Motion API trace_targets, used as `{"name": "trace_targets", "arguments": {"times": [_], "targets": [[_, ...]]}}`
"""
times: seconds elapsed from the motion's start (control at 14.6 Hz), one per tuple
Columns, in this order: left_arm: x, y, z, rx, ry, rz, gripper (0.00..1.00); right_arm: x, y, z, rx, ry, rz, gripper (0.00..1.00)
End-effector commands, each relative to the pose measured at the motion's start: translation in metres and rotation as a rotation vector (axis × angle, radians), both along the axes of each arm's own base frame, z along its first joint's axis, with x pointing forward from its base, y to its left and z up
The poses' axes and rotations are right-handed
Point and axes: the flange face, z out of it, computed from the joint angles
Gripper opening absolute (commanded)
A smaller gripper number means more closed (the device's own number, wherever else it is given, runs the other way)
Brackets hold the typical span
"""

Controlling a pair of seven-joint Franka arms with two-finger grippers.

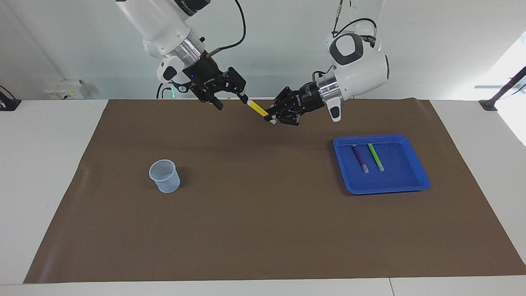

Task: Transfer and insert pens with both arms
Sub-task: 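Grasp the yellow pen tip with the right gripper from the left gripper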

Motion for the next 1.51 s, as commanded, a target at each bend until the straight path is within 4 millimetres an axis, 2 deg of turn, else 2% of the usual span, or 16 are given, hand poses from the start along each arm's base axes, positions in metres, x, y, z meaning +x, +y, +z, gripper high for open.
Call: {"name": "trace_targets", "arguments": {"times": [0.0, 0.34, 0.55, 0.89, 0.96, 1.1, 1.44], "targets": [[-0.0135, -0.0034, 0.0017, -0.004, -0.002, 0.028, 0.00, -0.0097, 0.0089, 0.0018, 0.022, -0.018, 0.001, 0.97], [-0.0135, -0.0035, 0.0007, -0.010, 0.001, 0.036, 0.00, -0.0160, 0.0150, -0.0040, 0.011, -0.017, 0.028, 0.91], [-0.0133, -0.0038, 0.0010, -0.012, 0.000, 0.042, 0.00, -0.0181, 0.0161, -0.0054, 0.008, -0.015, 0.033, 0.69], [-0.0145, -0.0065, 0.0015, -0.014, -0.003, 0.046, 0.00, -0.0184, 0.0169, -0.0052, 0.008, -0.016, 0.034, 0.49], [-0.0142, -0.0062, 0.0016, -0.014, -0.005, 0.049, 0.00, -0.0183, 0.0168, -0.0053, 0.007, -0.018, 0.035, 0.40], [-0.0158, -0.0089, 0.0017, -0.015, -0.006, 0.046, 0.00, -0.0181, 0.0166, -0.0045, 0.005, -0.022, 0.036, 0.00], [-0.0155, -0.0090, 0.0021, -0.017, -0.007, 0.053, 0.00, -0.0176, 0.0168, -0.0038, 0.006, -0.021, 0.031, 0.00]]}}
